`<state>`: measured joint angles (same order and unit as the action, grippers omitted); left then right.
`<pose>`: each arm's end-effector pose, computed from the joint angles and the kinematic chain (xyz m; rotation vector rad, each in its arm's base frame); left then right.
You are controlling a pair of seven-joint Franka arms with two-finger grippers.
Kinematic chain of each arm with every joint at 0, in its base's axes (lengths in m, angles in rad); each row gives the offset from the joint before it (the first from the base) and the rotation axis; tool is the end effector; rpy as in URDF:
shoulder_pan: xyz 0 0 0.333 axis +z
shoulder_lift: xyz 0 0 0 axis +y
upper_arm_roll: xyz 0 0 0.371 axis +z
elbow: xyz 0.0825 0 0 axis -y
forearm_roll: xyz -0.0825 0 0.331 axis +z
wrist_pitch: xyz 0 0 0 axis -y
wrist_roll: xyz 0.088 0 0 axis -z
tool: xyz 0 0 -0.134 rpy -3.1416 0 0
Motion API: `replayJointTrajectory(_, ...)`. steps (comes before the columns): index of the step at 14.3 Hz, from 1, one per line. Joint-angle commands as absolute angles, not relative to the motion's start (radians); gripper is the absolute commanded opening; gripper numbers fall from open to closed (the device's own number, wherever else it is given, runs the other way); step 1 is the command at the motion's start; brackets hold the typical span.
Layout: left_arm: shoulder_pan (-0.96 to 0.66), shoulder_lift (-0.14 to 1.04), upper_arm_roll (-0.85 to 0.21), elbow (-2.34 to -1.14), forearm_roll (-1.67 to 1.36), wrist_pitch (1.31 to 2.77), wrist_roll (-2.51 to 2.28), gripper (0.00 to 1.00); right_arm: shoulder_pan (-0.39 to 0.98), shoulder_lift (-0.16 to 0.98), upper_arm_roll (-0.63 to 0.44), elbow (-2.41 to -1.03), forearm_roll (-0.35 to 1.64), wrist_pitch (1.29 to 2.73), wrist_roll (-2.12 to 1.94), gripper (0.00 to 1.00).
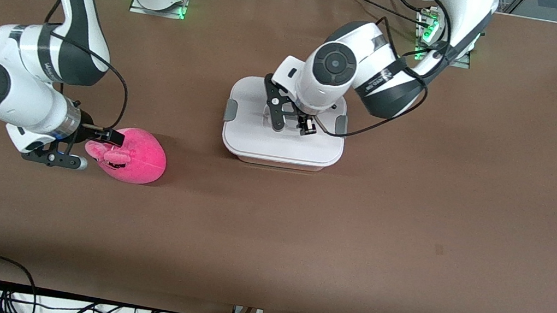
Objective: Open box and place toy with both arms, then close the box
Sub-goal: 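Reach the left gripper to the lid handle while the right gripper reaches the toy, then lift the white lid off with the left gripper while the right gripper grasps the toy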
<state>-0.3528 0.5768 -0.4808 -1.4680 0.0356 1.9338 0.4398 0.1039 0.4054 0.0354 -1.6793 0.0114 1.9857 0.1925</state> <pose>0.5019 -0.4488 0.4111 2.3956 -1.6845 -0.1332 0.6194 0.0850 0.4086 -3.1285 0.0946 0.1589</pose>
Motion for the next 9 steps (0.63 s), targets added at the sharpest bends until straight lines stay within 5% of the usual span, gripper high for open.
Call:
replayJointTrajectory(1,-0.376,0.607,-0.474,-1.440,0.080,1.965,0.454,0.51,0.104,0.380,0.038,-1.739,0.026,2.042,0.242,1.00)
replayJointTrajectory(3,-0.380,0.618,-0.476,-1.440,0.087,1.967,0.454,0.31,0.106,0.383,0.038,-1.770,0.026,2.087,0.245,1.00)
replayJointTrajectory(9,-0.397,0.611,-0.476,-1.440,0.087,1.962,0.456,0.00,0.107,0.399,0.040,-1.835,0.028,2.189,0.262,0.99)
